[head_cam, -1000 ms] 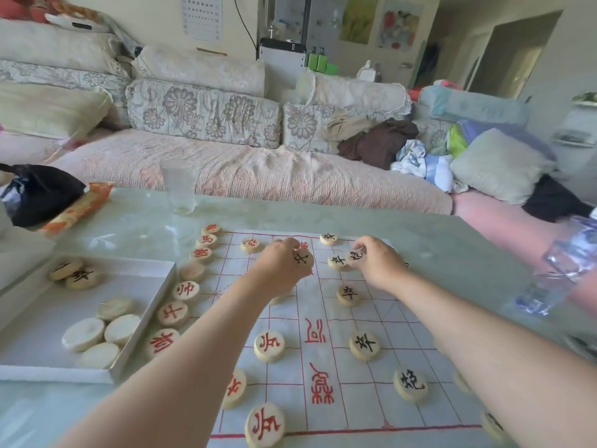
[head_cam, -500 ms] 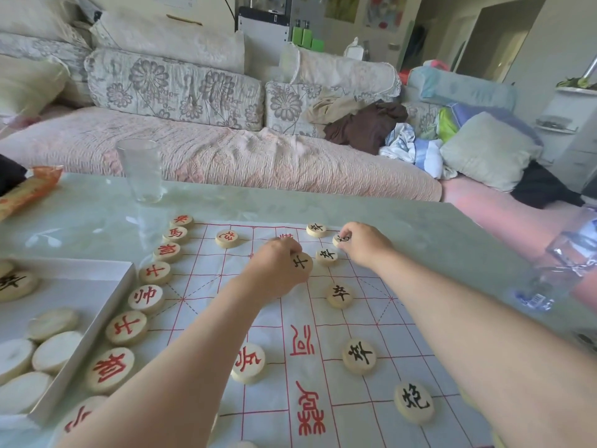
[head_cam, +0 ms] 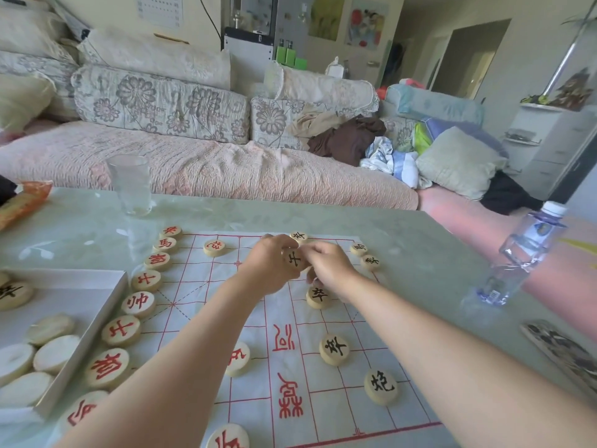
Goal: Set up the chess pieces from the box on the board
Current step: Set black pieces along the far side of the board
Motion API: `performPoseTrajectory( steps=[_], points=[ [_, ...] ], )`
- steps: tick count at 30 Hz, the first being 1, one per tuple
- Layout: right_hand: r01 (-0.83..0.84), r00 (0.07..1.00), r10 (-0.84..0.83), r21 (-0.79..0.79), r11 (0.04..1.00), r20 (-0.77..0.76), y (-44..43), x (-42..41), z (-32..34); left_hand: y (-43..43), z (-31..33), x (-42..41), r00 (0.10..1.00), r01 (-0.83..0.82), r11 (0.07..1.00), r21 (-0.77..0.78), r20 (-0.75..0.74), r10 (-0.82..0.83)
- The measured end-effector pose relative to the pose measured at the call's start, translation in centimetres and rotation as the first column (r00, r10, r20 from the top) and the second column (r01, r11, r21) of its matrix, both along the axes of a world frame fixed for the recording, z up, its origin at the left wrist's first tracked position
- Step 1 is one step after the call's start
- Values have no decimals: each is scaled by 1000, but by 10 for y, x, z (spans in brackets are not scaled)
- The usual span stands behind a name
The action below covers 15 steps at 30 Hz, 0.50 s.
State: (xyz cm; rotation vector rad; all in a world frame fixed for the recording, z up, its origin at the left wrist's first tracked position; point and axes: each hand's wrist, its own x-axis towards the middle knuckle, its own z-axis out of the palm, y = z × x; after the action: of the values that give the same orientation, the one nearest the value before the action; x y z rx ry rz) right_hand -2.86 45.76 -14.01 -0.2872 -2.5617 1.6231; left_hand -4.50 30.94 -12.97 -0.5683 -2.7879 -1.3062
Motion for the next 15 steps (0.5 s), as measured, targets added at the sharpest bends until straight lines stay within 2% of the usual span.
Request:
performPoseTrajectory(
  steps=[3,8,15],
  points=[
    [34,999,-34,-131,991,-2,-3,18,4,1,4,4,998,27,995,93,62,-33],
    [80,996,-85,-222,972,-12,6,41,8,7,6,16,982,84,971,223,149,-119],
    [53,997,-69,-309,950,-41,29,64,17,33,9,35,988,109,972,209,87,-129]
  ],
)
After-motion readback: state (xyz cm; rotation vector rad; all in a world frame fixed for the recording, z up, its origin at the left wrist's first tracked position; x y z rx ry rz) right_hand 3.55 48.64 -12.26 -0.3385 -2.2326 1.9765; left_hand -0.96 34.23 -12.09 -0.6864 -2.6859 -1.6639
